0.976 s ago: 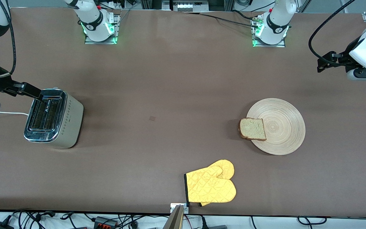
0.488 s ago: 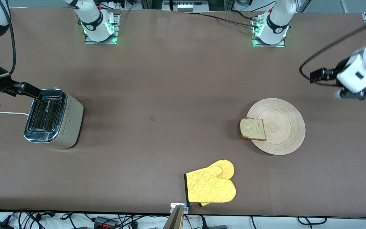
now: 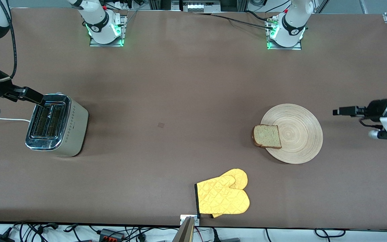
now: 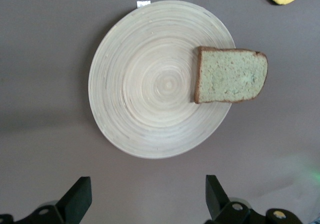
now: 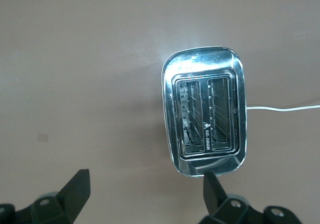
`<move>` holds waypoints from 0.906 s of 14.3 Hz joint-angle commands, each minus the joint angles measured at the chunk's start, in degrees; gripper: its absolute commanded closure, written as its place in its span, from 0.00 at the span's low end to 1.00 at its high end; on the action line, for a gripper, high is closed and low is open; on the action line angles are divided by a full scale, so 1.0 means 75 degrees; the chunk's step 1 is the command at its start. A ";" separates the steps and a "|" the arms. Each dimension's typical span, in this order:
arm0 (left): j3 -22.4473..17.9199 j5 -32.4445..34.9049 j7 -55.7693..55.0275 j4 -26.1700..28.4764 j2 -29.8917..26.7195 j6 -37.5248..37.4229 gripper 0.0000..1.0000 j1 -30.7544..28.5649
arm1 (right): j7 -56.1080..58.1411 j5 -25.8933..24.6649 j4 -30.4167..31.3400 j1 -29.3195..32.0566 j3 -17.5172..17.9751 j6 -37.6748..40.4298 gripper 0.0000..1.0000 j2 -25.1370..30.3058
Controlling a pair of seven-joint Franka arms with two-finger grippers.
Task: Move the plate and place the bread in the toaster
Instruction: 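Lower the left gripper to the wooden plate's rim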
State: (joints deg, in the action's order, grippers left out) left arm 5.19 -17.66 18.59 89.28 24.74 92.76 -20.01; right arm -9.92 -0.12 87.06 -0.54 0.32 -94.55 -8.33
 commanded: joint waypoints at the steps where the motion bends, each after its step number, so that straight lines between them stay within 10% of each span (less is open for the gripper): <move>1: 0.0069 -0.1063 0.0754 -0.0384 0.0859 0.0019 0.00 -0.0494 | 0.0069 -0.0030 -0.0147 -0.0010 -0.0007 0.0126 0.00 -0.0037; 6: 0.0069 -0.3300 0.2965 -0.0524 0.2241 0.0439 0.00 -0.1281 | -0.0048 0.0005 -0.0135 0.0013 -0.0030 0.0125 0.00 -0.0049; 13: 0.0069 -0.3891 0.4362 -0.0607 0.3309 0.0746 0.00 -0.1727 | 0.0105 -0.0007 -0.0147 0.0036 -0.0030 0.0114 0.00 -0.0049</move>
State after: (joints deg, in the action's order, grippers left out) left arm 5.19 -45.16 47.01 86.72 46.65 98.76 -31.97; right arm -9.98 -0.12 87.03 -0.60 0.10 -94.54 -8.38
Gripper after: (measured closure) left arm 0.000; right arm 0.000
